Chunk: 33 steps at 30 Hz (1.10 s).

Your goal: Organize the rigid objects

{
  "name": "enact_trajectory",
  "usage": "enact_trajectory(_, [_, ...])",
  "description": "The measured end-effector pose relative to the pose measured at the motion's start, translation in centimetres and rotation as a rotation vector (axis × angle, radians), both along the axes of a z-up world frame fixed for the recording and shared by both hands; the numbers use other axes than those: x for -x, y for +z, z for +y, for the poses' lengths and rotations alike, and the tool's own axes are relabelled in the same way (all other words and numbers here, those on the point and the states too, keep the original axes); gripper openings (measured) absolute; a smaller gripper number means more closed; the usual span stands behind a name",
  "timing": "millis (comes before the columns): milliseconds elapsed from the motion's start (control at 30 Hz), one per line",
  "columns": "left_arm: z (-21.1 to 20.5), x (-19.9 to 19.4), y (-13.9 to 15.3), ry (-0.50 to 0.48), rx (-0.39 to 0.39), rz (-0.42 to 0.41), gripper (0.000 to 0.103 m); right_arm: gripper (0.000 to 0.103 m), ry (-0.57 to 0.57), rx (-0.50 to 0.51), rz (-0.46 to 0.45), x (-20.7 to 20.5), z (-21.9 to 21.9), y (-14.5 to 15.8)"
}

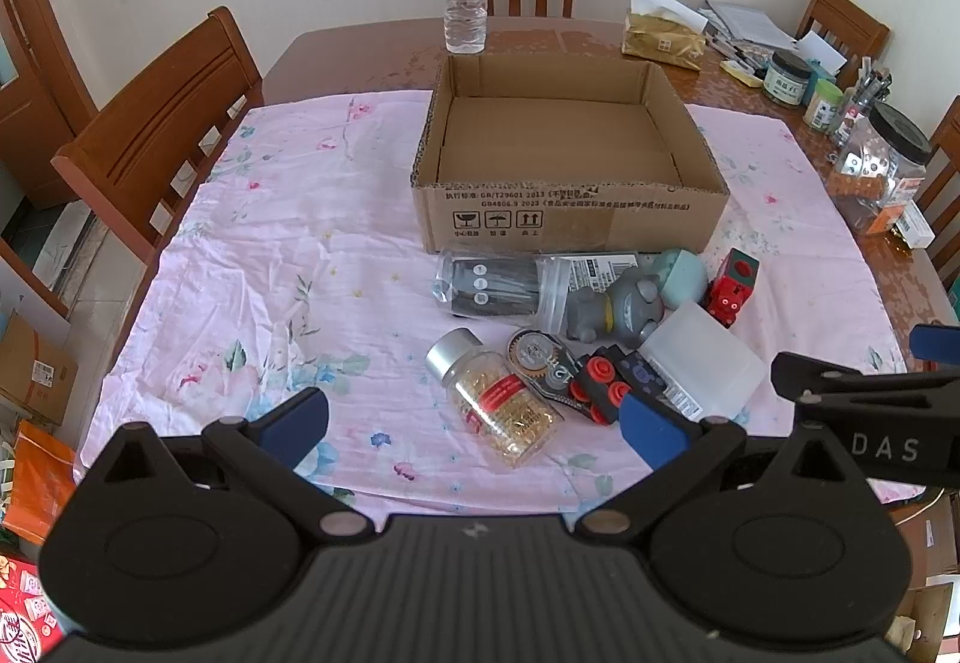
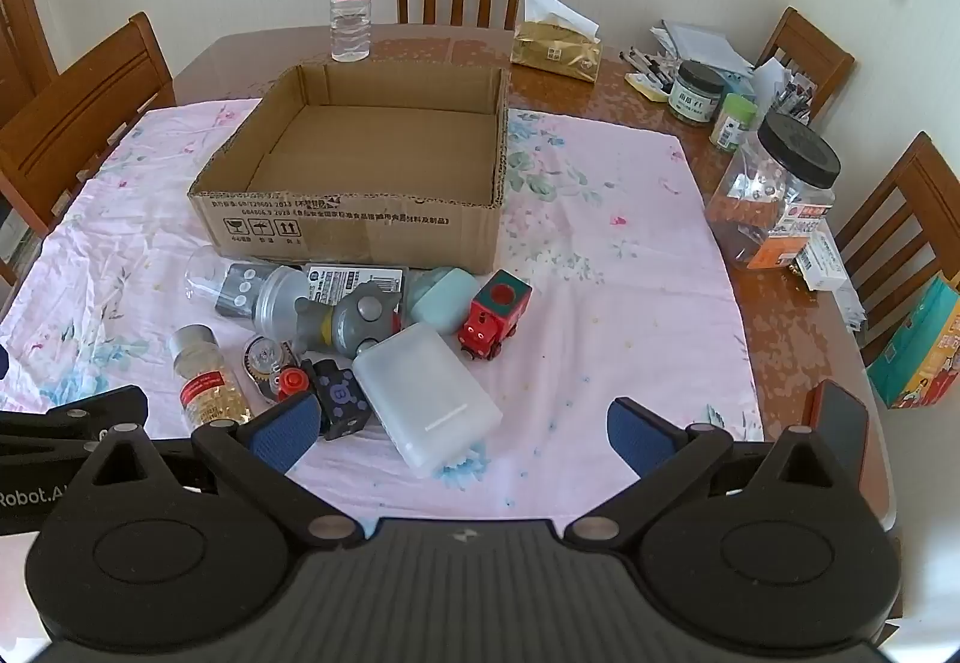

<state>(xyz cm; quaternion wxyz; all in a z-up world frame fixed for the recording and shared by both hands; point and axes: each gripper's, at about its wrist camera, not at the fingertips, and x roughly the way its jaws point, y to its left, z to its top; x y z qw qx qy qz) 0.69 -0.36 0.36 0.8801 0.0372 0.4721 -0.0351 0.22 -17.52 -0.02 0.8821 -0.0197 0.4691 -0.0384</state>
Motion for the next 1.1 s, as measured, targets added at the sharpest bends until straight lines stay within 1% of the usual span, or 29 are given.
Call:
enact_trajectory(533, [0.2, -0.6, -0.1, -0.013, 0.005, -0.002, 0.103, 0.103, 0.000, 0.008, 0.001, -0.1, 0.3, 0.0])
enact_trajectory(733, [0.4, -0.7, -0.4, -0.042, 0.009, -0.011, 0.103, 0.103, 0.004, 0.009, 0.003, -0.7, 0.2, 0.3])
enact_trajectory(900, [0.6, -0.9, -1.0, -0.072, 0.029, -0.019, 0.103, 0.103, 0.016, 0.020, -0.003, -0.5, 0.3, -0.4])
enact_trajectory(1000, [0.7, -1.1, -1.4, -0.096, 0.043, -0.025, 0.103, 0.103, 0.038, 0.027, -0.018, -0.6, 0.2, -0.7])
enact_trajectory(1100, [0.8, -1.2, -2.1, -0.123, 0.038, -0.032, 0.103, 0.103, 0.070, 0.017, -0.034, -0.7, -0.1, -1.1])
